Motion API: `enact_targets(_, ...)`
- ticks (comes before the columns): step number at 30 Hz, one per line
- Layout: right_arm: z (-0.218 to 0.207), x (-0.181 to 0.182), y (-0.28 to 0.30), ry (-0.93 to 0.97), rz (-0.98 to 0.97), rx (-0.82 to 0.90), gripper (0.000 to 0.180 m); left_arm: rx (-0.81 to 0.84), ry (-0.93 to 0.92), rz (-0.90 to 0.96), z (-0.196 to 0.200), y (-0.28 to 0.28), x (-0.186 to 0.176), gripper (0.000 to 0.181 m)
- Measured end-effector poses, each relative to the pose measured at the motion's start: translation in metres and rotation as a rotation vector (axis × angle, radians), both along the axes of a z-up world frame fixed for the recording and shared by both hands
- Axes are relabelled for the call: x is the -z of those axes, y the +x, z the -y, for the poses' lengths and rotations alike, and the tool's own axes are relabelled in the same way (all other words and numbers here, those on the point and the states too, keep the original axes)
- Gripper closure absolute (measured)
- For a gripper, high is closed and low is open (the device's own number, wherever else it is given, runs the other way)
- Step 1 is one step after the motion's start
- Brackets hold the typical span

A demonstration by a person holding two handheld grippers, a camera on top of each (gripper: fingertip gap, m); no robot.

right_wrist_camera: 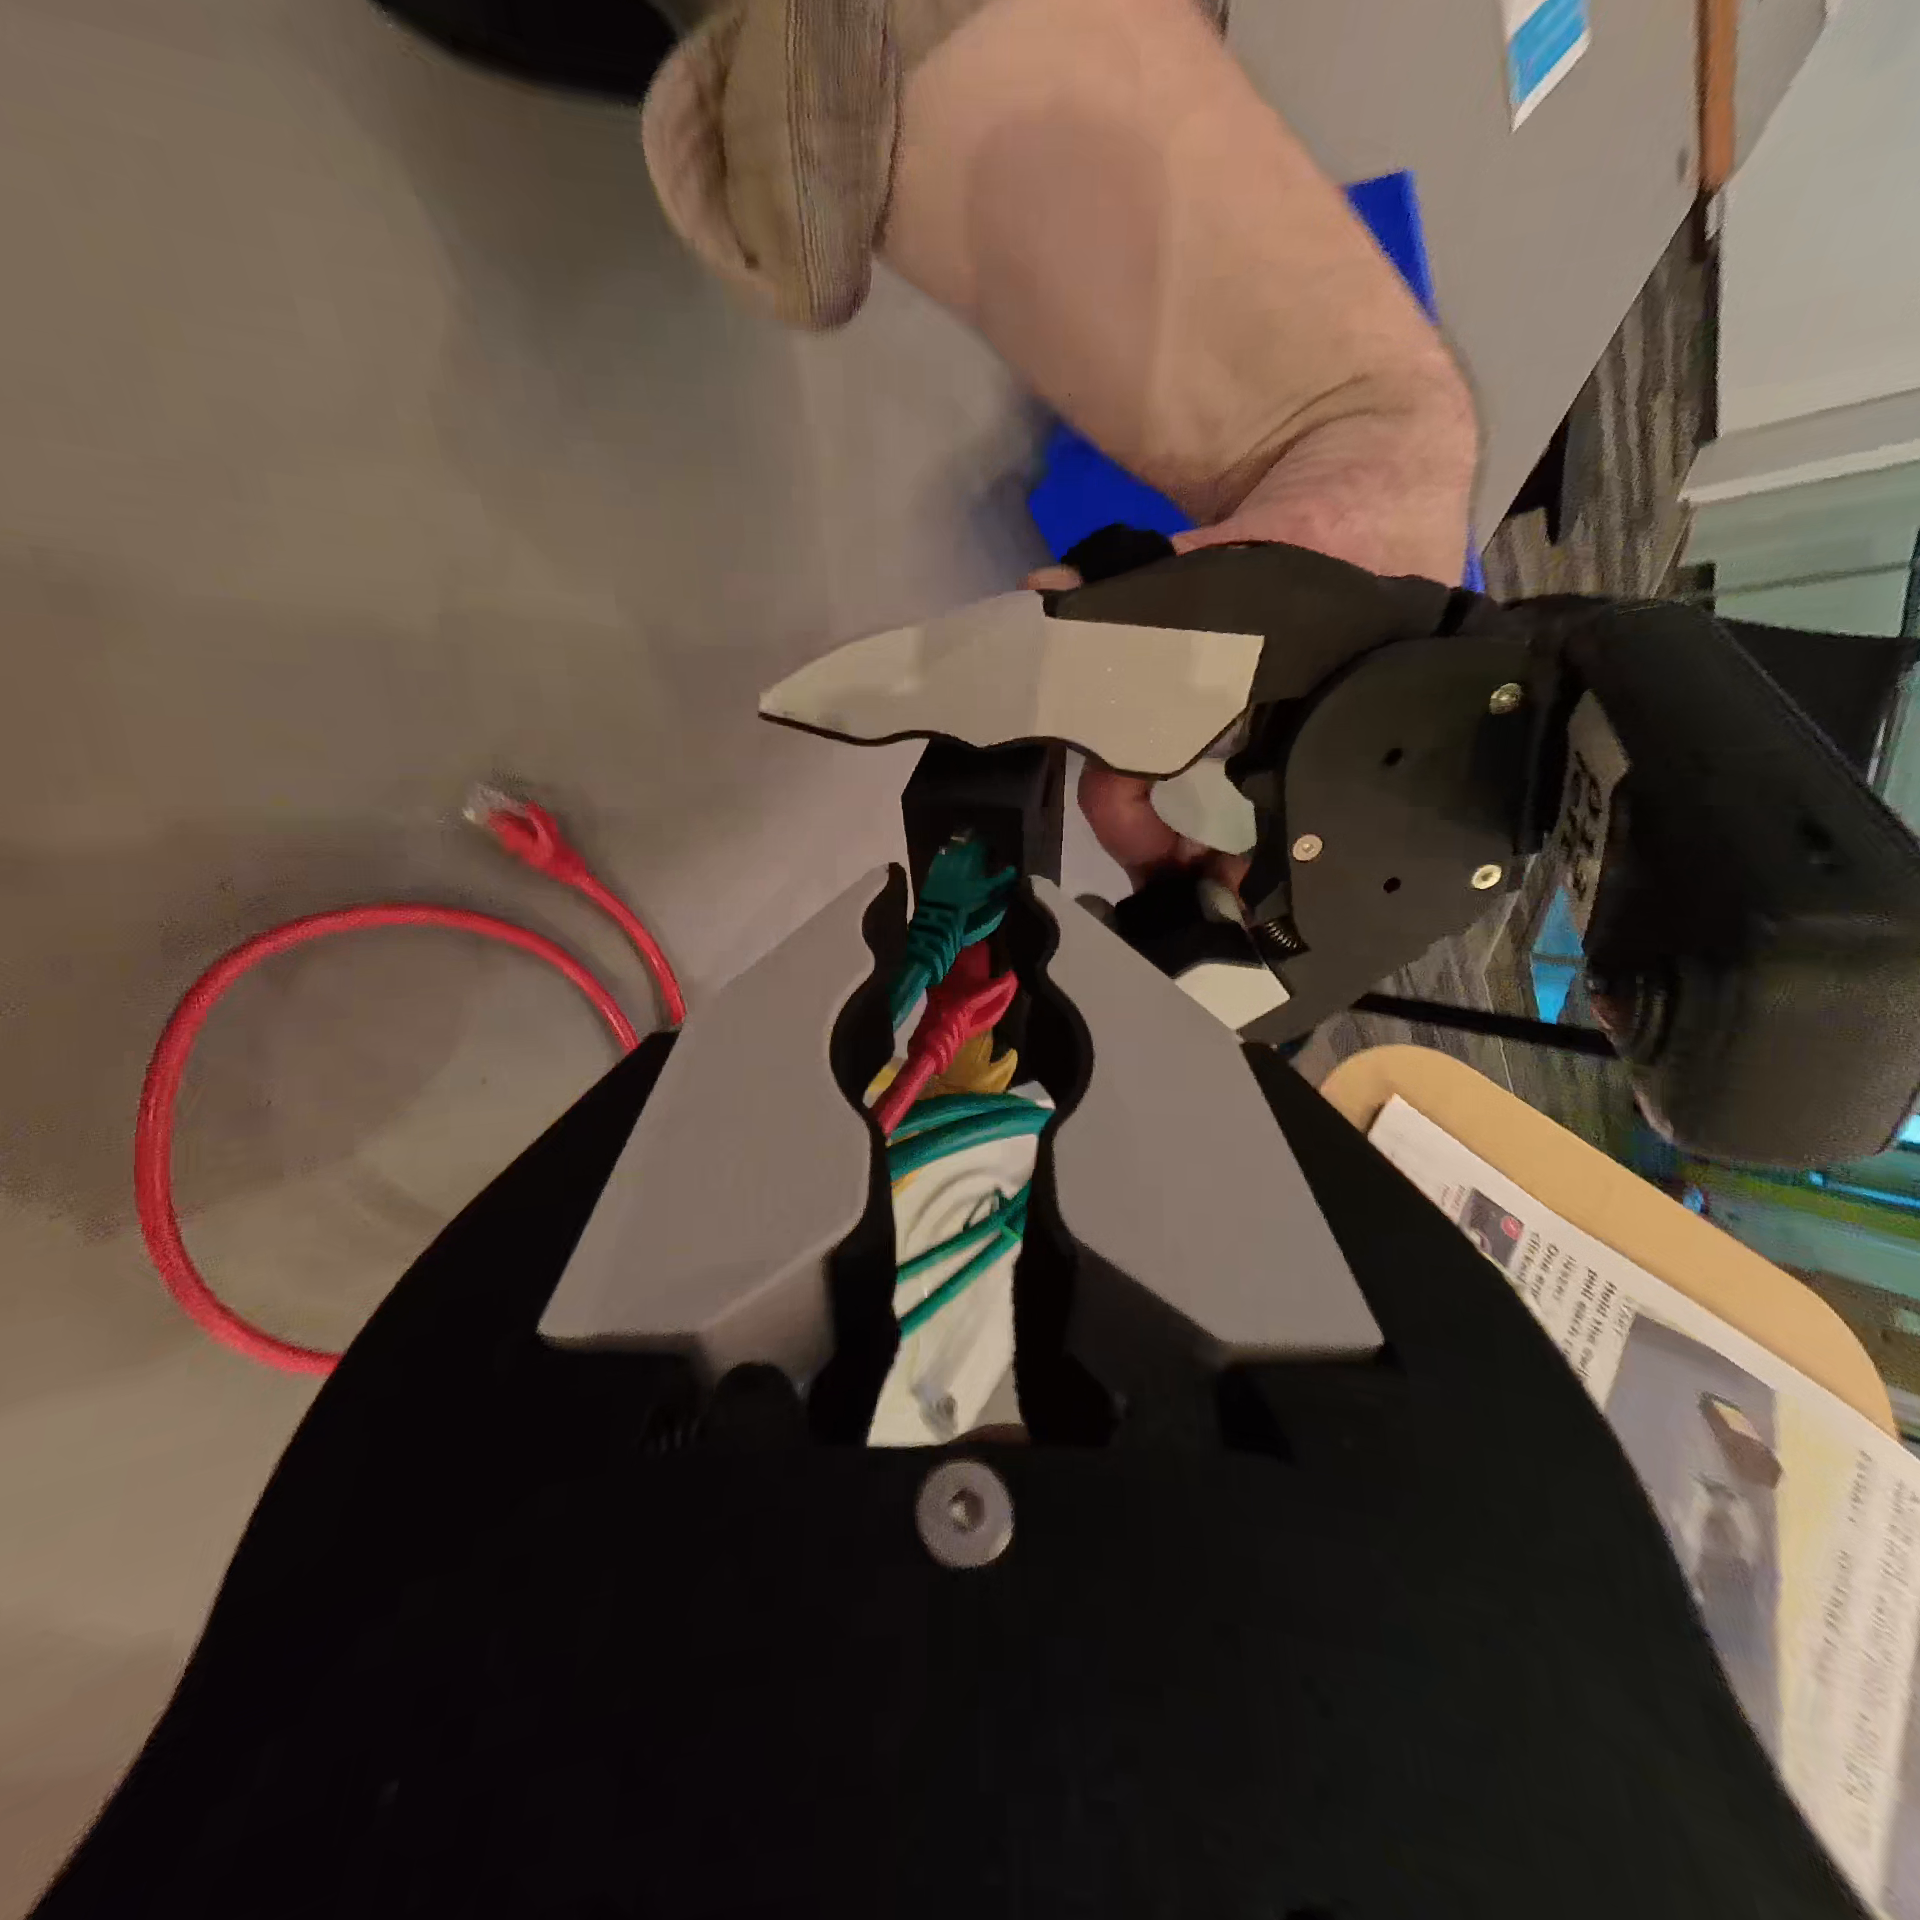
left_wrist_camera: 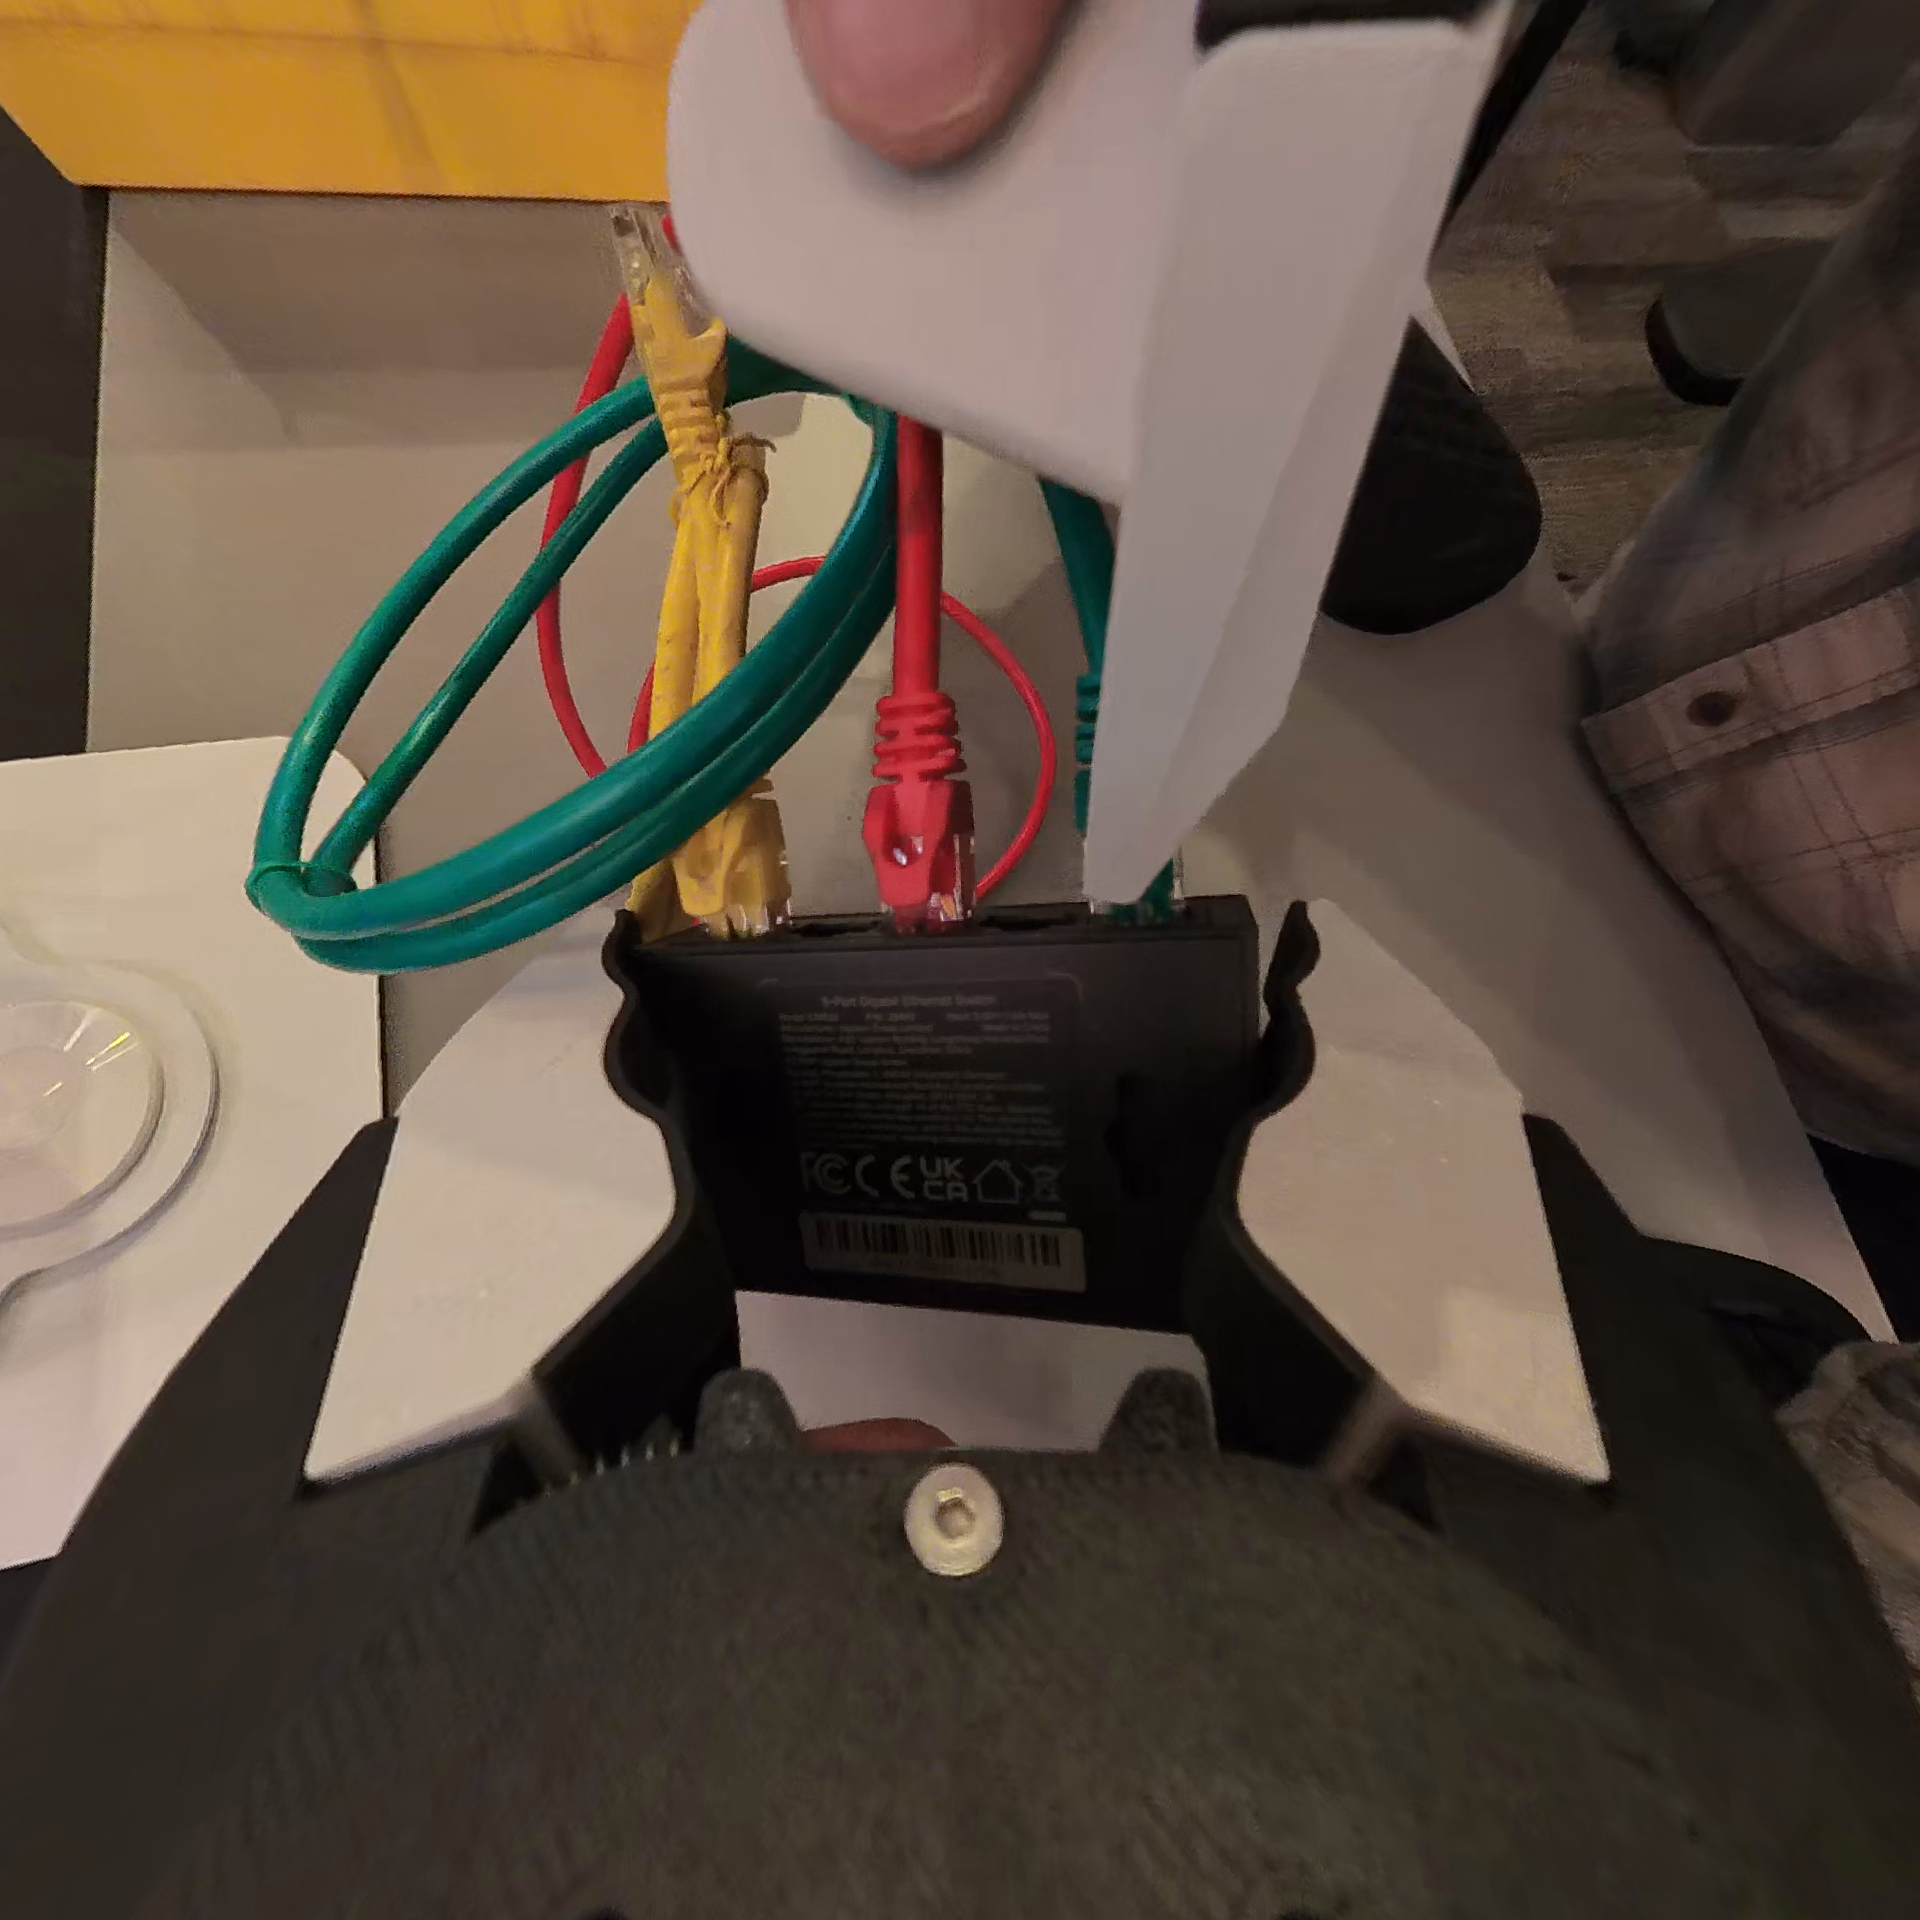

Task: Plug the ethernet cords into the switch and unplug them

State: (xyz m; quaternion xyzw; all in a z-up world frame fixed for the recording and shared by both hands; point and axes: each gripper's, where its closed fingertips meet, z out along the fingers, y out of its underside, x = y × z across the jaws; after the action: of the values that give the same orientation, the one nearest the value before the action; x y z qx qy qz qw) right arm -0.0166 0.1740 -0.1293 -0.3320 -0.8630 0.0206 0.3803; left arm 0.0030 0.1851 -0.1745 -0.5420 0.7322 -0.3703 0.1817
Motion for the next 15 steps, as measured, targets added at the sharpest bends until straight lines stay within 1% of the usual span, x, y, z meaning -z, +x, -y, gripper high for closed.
enact_targets(2, 0.007, -0.0019, -0.0024, -0.041, -0.058, -0.034, 0.164, 0.028, 0.006, 0.002, 0.0044, -0.0014, 0.0004, 0.069)
enact_targets(6, 0.0107, -0.0014, -0.003, -0.054, -0.102, -0.06, 0.165, 0.048, 0.003, -0.004, 0.008, -0.0016, 0.0015, 0.069)
enact_targets(10, 0.0103, 0.0012, 0.0, -0.047, -0.073, -0.037, 0.163, 0.052, 0.002, -0.006, 0.0084, 0.0006, 0.0033, 0.069)
enact_targets(13, 0.0084, 0.0034, 0.0015, 0.027, -0.039, -0.008, 0.163, 0.049, 0.009, -0.011, 0.0075, 0.001, 0.0045, 0.069)
enact_targets(15, 0.009, 0.0037, 0.0013, 0.024, -0.041, 0.008, 0.164, 0.06, -0.001, -0.004, 0.0091, 0.0013, 0.0046, 0.069)
